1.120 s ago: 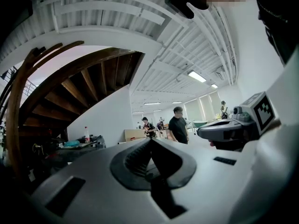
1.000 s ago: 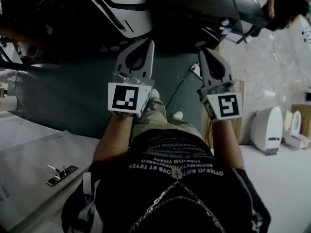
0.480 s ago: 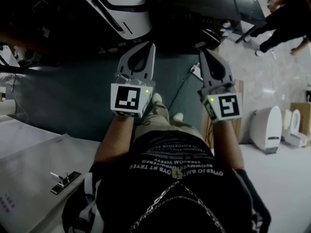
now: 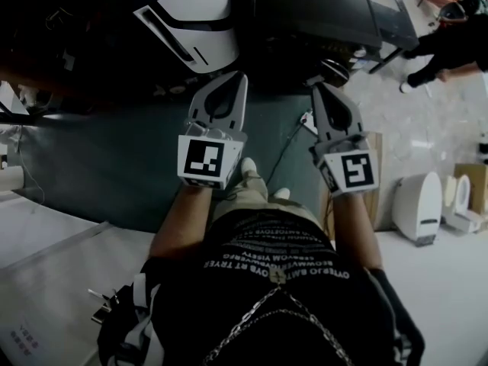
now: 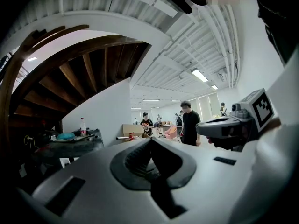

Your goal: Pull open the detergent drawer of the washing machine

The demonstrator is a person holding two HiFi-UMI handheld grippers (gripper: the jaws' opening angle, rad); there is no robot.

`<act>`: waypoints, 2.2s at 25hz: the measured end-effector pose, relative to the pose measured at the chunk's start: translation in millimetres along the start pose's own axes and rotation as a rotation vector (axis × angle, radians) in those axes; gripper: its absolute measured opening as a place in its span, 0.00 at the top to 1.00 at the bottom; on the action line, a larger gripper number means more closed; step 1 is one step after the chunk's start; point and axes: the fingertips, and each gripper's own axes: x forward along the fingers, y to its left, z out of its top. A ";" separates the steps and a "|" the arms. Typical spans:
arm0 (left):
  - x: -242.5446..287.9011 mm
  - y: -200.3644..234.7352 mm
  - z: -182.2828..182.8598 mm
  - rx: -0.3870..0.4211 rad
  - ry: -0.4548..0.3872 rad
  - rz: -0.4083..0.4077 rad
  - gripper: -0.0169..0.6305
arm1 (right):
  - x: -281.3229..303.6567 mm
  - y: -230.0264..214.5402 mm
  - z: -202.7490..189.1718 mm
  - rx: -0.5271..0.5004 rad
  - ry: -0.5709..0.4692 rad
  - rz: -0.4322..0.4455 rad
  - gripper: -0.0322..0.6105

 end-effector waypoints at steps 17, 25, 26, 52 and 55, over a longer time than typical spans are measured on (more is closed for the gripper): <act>76.6 94.6 -6.0 0.020 -0.002 -0.079 0.97 | 114.1 -11.6 -0.5 0.006 0.006 -0.066 0.97; 92.5 111.0 -19.4 0.003 -0.002 -0.121 0.97 | 130.3 -7.0 -7.0 -0.001 0.034 -0.099 0.97; 94.7 111.3 -19.5 0.014 -0.001 -0.130 0.97 | 131.4 -8.1 -7.8 -0.001 0.038 -0.102 0.97; 180.6 70.5 -8.4 0.032 0.041 -0.101 0.97 | 139.0 -116.4 -14.6 0.034 0.060 -0.082 0.97; 189.8 66.1 -8.0 0.043 0.055 -0.075 0.97 | 141.3 -130.7 -17.5 0.030 0.055 -0.056 0.97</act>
